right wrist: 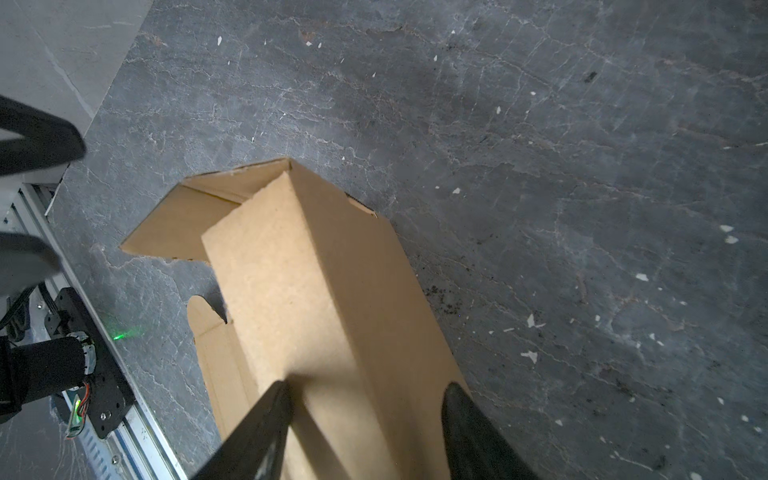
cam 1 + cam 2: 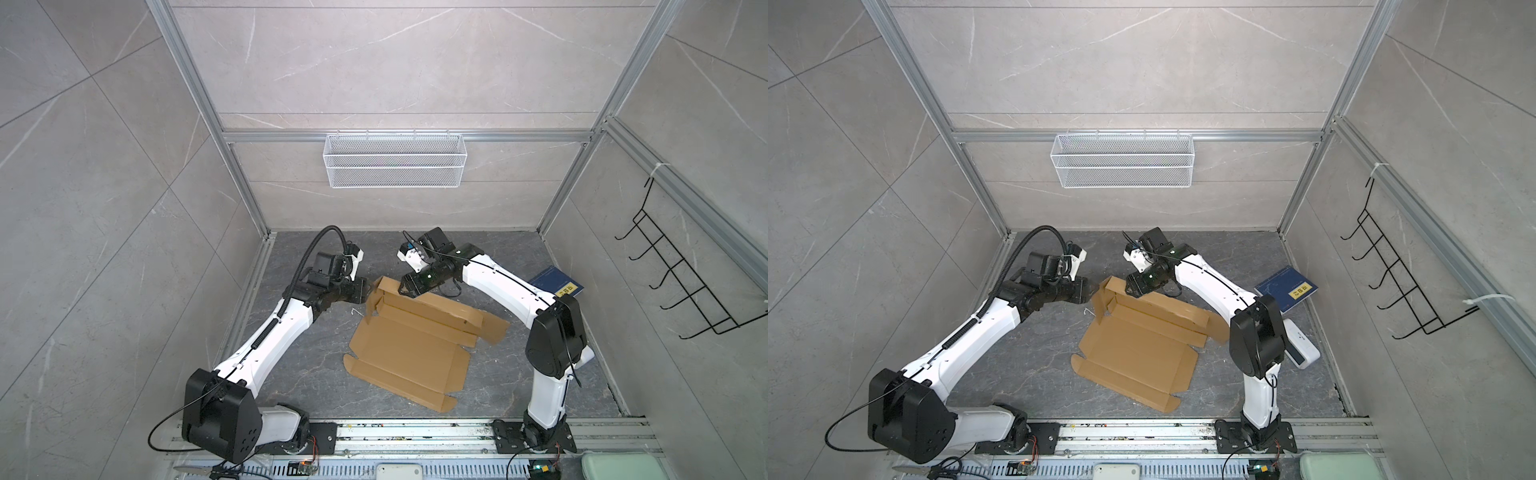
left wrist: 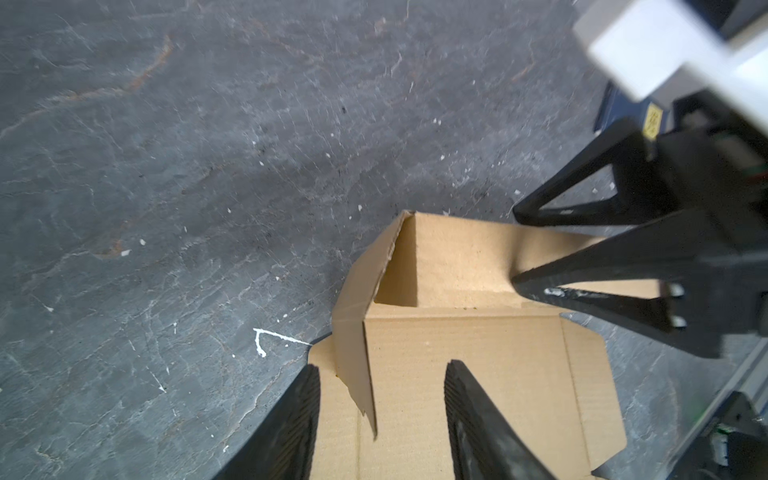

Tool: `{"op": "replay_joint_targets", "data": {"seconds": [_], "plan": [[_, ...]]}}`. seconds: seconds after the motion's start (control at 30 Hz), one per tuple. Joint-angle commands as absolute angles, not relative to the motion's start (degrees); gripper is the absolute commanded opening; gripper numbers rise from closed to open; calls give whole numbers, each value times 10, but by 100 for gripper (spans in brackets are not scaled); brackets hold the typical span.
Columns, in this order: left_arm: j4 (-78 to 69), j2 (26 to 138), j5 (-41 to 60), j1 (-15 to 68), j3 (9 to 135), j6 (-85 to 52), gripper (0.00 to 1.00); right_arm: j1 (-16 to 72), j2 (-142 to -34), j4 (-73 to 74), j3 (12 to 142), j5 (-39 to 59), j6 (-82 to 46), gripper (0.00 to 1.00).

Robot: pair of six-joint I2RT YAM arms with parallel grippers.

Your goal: Fold the paper box

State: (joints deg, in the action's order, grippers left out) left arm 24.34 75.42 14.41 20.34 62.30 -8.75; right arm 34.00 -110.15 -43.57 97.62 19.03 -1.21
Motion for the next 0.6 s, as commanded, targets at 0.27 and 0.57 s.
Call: {"op": "replay_joint_targets", "data": {"seconds": [0.27, 0.57], "plan": [[109, 761, 222, 79, 536, -129, 52, 342, -1137, -481, 980, 163, 5, 59], [28, 822, 187, 140, 491, -102, 56, 343, -1143, -488, 990, 164, 8, 58]]}}
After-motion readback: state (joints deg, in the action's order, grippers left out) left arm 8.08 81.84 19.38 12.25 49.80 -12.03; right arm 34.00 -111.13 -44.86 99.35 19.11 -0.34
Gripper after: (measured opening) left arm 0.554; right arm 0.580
